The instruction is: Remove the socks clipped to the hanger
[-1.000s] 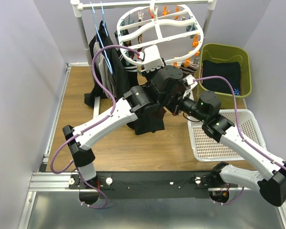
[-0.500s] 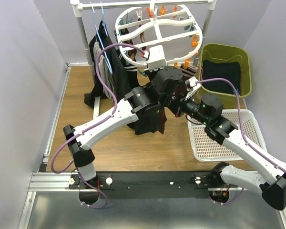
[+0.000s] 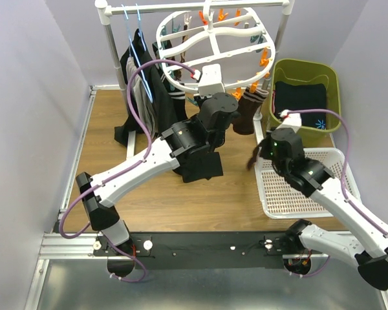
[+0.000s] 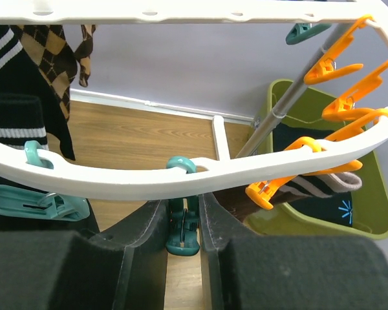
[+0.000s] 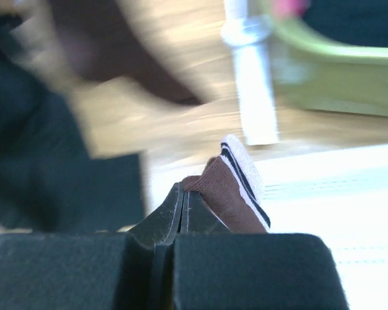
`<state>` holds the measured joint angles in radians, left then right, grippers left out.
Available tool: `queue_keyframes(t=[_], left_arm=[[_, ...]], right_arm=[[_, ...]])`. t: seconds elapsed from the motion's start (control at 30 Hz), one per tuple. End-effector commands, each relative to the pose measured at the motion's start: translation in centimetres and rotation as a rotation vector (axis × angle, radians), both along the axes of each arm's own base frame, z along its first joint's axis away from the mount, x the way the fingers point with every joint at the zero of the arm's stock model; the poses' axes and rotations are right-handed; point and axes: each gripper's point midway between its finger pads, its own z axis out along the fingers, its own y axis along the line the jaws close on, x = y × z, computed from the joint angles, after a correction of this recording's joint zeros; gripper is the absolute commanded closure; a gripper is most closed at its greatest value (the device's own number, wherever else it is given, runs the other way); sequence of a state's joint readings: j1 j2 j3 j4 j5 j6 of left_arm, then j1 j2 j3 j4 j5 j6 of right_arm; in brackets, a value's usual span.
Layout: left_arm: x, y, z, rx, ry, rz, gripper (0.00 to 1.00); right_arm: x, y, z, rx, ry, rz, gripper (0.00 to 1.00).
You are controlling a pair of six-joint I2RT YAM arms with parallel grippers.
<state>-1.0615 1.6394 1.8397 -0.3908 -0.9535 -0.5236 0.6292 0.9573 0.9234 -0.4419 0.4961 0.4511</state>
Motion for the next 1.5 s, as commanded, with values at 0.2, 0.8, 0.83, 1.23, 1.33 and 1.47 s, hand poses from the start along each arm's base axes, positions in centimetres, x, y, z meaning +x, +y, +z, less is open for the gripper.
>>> queue_keyframes(t=[0.2,0.8,0.83,1.23,1.33,1.47], left_arm=[[-1.1,1.7,2.6,-0.069,-0.051,-0.032,1.00],[-1.3,2.1,2.5,-0.072,-0.050,-0.038,1.00],[-1.3,2.1,2.4,-0.071,-0.049,-0.036,1.00],[-1.5,1.8,2.4,-0.083,-0.046,-0.061,1.00],[-1.6,1.8,2.5,-0.091,-0.045,-0.067,1.00],[-1.8,1.8,2.4,-0.101,-0.041,-0.075,1.00]], right_arm=[[-3.1,-13.8,4.1,-0.280,-0.059,-0.676,0.99],[-1.2,-15.3,-6.5,-0.104,0.204,-0.617,0.77],[-1.2,-15.3,-6.3,-0.107,0.204,-0.615,0.69],[0.1,-9.5,-2.0,-0.082,0.191,-0.165,0.00],[0.2,-6.0,-0.6,0.016,0.134,0.017,0.00],[0.6,-2.4,1.7,0.106,0.041,0.206,0.00]])
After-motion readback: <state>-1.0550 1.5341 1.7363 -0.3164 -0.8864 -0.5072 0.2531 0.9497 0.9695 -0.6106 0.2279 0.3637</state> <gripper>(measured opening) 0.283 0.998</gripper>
